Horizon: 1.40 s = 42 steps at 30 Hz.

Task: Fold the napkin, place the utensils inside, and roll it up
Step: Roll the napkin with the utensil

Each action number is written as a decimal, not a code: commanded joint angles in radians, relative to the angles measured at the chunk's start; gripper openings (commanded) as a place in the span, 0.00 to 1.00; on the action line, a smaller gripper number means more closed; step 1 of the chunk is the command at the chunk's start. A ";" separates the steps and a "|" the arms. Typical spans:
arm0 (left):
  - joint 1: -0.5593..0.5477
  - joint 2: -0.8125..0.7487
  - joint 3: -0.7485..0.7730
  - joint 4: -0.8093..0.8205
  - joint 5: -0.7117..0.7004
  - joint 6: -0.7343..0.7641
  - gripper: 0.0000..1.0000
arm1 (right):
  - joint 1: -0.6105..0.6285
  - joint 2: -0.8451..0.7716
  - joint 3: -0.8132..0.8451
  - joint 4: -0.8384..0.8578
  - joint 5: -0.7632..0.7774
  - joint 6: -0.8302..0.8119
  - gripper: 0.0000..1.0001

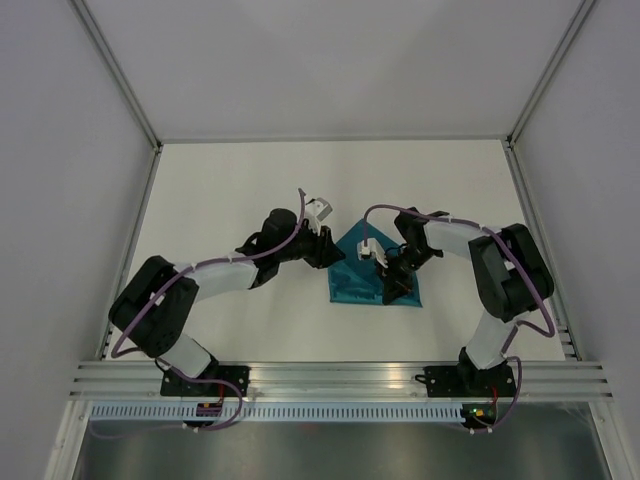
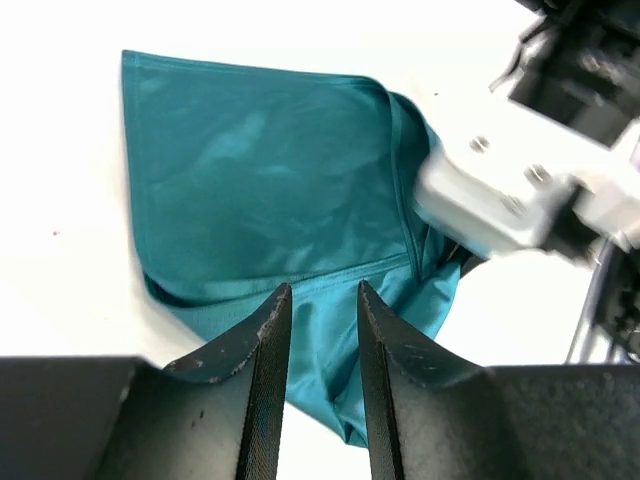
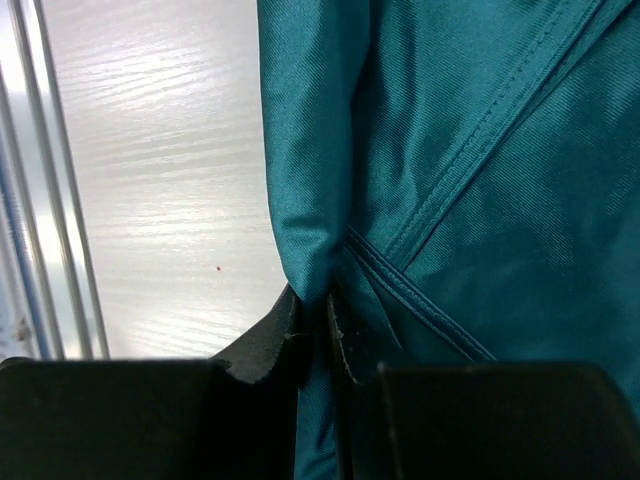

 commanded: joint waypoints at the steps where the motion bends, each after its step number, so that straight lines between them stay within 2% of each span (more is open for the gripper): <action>1: -0.064 -0.089 -0.072 0.139 -0.144 0.049 0.38 | -0.024 0.134 0.053 -0.090 0.014 -0.091 0.05; 5: -0.200 -0.145 -0.126 0.170 -0.324 0.245 0.38 | -0.051 0.224 0.128 -0.164 -0.009 -0.119 0.04; 6: -0.260 -0.150 -0.135 0.185 -0.348 0.305 0.39 | -0.058 0.247 0.145 -0.176 -0.004 -0.121 0.04; 8: -0.309 -0.147 -0.145 0.187 -0.401 0.396 0.42 | -0.064 0.266 0.161 -0.182 0.002 -0.116 0.04; 14: -0.425 -0.077 -0.108 0.144 -0.450 0.577 0.49 | -0.076 0.324 0.208 -0.201 0.008 -0.108 0.04; 19: -0.504 0.044 -0.068 0.118 -0.500 0.710 0.54 | -0.085 0.352 0.231 -0.215 0.007 -0.104 0.04; 24: -0.540 0.127 -0.039 0.133 -0.516 0.757 0.58 | -0.093 0.381 0.257 -0.230 0.007 -0.096 0.05; 25: -0.543 0.143 -0.034 0.144 -0.519 0.770 0.63 | -0.093 0.386 0.260 -0.233 0.004 -0.096 0.05; 32: -0.549 0.215 0.003 0.141 -0.520 0.818 0.63 | -0.099 0.399 0.273 -0.242 -0.001 -0.098 0.05; 37: -0.549 0.241 0.020 0.120 -0.494 0.810 0.59 | -0.101 0.409 0.280 -0.247 -0.003 -0.098 0.04; 42: -0.547 0.273 0.032 0.068 -0.464 0.771 0.47 | -0.102 0.418 0.283 -0.250 -0.007 -0.099 0.04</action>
